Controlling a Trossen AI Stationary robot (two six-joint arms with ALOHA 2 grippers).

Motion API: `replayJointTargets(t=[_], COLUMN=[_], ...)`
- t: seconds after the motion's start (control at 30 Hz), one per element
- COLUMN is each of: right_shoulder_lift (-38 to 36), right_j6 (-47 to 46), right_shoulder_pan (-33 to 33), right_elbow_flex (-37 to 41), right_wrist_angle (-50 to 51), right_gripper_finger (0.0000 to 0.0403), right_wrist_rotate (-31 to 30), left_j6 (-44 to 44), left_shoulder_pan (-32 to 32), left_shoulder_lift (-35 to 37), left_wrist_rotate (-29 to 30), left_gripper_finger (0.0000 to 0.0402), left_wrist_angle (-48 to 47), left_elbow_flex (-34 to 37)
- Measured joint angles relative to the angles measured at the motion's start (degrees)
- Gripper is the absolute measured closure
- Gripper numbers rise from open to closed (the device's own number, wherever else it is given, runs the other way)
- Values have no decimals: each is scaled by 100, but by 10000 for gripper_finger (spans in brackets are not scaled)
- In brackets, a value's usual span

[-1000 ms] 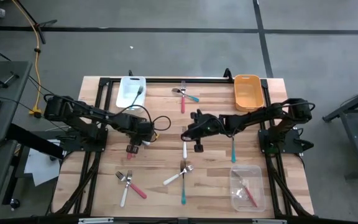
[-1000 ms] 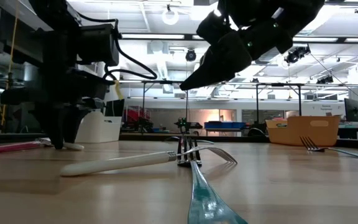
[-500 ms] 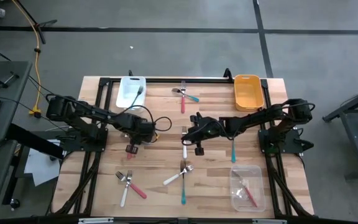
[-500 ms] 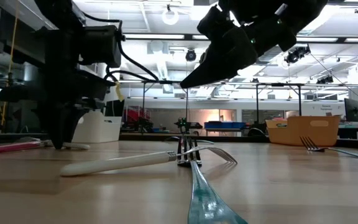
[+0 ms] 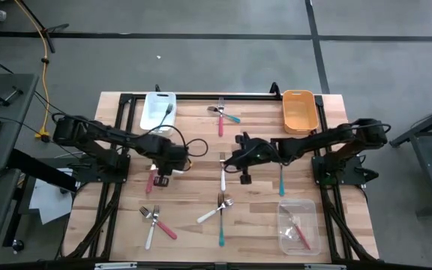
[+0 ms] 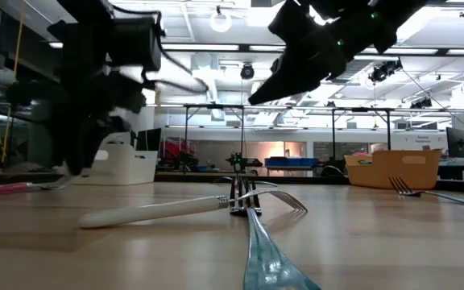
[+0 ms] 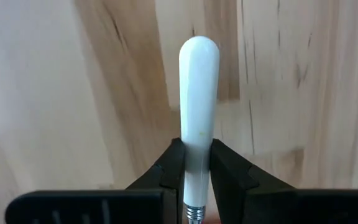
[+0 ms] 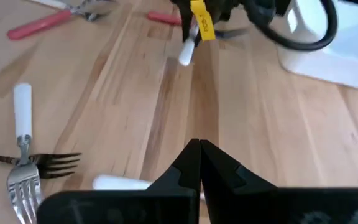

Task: Sort silverware by color (type)
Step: Put the middle left white fork into the yellow bin

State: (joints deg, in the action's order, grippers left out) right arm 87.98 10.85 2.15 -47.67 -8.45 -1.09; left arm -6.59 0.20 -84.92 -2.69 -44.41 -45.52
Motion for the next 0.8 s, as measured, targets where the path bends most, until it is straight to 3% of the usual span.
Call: replayJointTargets(t=[0.23, 0.43, 0.8], right_shoulder_lift=[7, 9, 9], right_j6=[-333, -1222, -1683], right_shoulder_pan=[0, -7, -7], right_elbow_flex=[1009, 1483, 1200], right_wrist_angle=[-1768, -2649, -2655], right_gripper_finger=[402, 390, 238], right_wrist_rotate=[1, -377, -495], left_j6=[728, 1428, 1902], left_shoulder_pan=[-1, 16, 64], left_shoulder_lift=[651, 1101, 1153], left_wrist_rotate=[4, 154, 965], left_gripper_finger=[358, 358, 358], left_wrist_angle=[871, 2974, 6769], left_elbow_flex=[6, 576, 1568])
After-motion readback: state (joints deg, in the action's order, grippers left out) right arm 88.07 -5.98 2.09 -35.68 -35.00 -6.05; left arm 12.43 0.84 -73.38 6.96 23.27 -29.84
